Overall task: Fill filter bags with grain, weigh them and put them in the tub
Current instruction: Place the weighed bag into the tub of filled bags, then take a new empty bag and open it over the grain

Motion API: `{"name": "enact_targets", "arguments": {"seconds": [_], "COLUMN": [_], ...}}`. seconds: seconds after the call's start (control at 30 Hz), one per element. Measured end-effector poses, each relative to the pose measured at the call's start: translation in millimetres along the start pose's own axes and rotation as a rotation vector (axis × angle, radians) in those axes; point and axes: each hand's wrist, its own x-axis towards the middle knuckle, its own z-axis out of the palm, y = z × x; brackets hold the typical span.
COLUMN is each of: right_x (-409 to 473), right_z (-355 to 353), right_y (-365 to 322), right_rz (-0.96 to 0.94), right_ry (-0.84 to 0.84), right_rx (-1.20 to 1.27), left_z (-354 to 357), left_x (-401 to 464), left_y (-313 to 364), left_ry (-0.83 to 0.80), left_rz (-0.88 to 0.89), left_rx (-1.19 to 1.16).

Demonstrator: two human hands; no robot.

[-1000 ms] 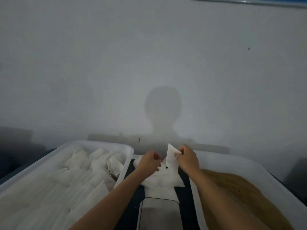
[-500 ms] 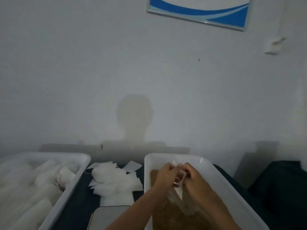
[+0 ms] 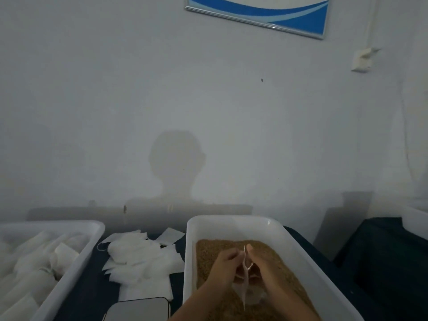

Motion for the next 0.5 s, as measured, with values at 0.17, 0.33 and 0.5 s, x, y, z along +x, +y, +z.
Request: {"name": "enact_targets", "arguments": {"seconds": [0.17,0.33,0.5], "right_x": [-1.5,-2.2,4.1], "right_z": [0.6,-0.8,-3.2], "right_y": [0.5,1.1,4.5], "right_rz": [-0.021,-0.018,-0.003], "right_ry": [-0.028,-0.049,-0.002], "right_rx": [0.002,-0.011,-0.137], "left_z": [-2.2,-2.8,-5.2], "left_x": [-2.3,-4.7,-5.1], "left_y": [-2.0,-2.7,-7.2], "left_ry": [-0.027,-0.053,-0.013], "left_rz": [0.036,0.098,0.117], "left_rx": [0.006,0.124,0.295]}}
